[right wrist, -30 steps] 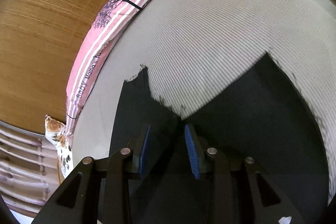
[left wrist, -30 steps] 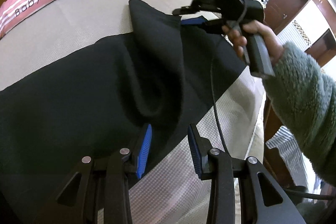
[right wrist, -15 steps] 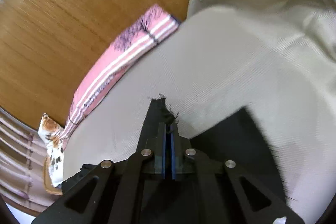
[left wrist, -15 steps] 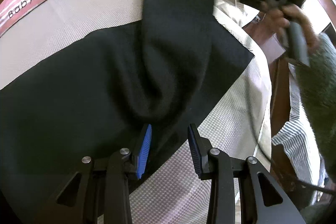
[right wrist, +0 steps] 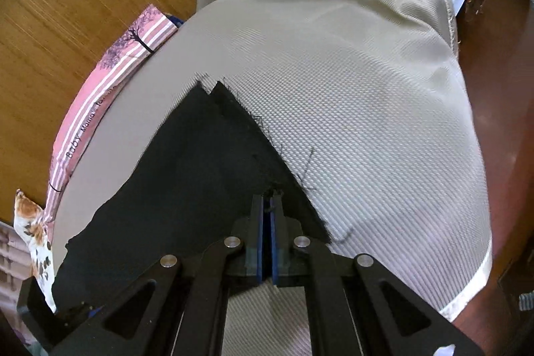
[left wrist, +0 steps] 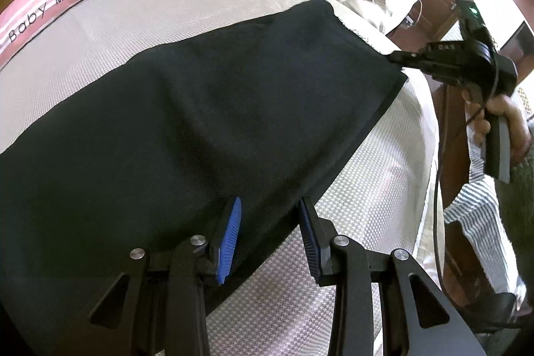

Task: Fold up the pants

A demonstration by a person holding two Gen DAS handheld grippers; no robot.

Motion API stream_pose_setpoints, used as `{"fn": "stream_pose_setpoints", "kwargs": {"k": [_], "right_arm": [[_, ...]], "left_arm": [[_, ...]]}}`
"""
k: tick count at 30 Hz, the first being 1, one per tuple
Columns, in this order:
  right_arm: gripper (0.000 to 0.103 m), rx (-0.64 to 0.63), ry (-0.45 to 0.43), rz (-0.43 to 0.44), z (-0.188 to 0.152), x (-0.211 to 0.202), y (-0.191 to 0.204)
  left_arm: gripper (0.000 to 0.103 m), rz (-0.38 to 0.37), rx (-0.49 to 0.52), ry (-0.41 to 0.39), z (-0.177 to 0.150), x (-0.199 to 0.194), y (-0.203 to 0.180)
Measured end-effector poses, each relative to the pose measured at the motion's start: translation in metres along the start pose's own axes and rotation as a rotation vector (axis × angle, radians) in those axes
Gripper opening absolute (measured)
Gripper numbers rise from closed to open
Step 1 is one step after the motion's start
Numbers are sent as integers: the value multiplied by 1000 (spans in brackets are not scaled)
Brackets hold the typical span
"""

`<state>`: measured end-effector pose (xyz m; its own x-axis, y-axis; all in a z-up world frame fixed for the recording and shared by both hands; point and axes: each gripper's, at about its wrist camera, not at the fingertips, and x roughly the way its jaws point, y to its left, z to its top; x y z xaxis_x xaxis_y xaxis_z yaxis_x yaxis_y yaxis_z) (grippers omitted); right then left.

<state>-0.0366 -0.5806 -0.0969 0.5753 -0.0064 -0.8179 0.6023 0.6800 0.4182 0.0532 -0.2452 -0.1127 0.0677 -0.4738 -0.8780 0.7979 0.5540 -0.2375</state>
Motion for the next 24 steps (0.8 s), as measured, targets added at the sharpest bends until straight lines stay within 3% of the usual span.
{"fn": "stream_pose_setpoints", "kwargs": {"k": [10,12,14,17,21,24], "right_arm": [[3,-15,21,-91,-11,14,-2],[6,-10,32,-88,-9,12,-3],[17,-2,14,-119,-7,5,-3],[19,-29,-57,-167,2,-13,7],[19,-88,-71,-66,8,-18,46],[19,-172,-14,29,2,-1,92]], "left_arm": [[39,-29,-16,8,-2,-6,11],[39,-50,-49,7,-4,-12,20],[39,-58,-79,-2,-6,-21,31],[41,-55,-154,-60,-11,-45,58],[45,67,-244,-136,-19,-69,100],[45,174,-321,-161,-28,-80,136]]}}
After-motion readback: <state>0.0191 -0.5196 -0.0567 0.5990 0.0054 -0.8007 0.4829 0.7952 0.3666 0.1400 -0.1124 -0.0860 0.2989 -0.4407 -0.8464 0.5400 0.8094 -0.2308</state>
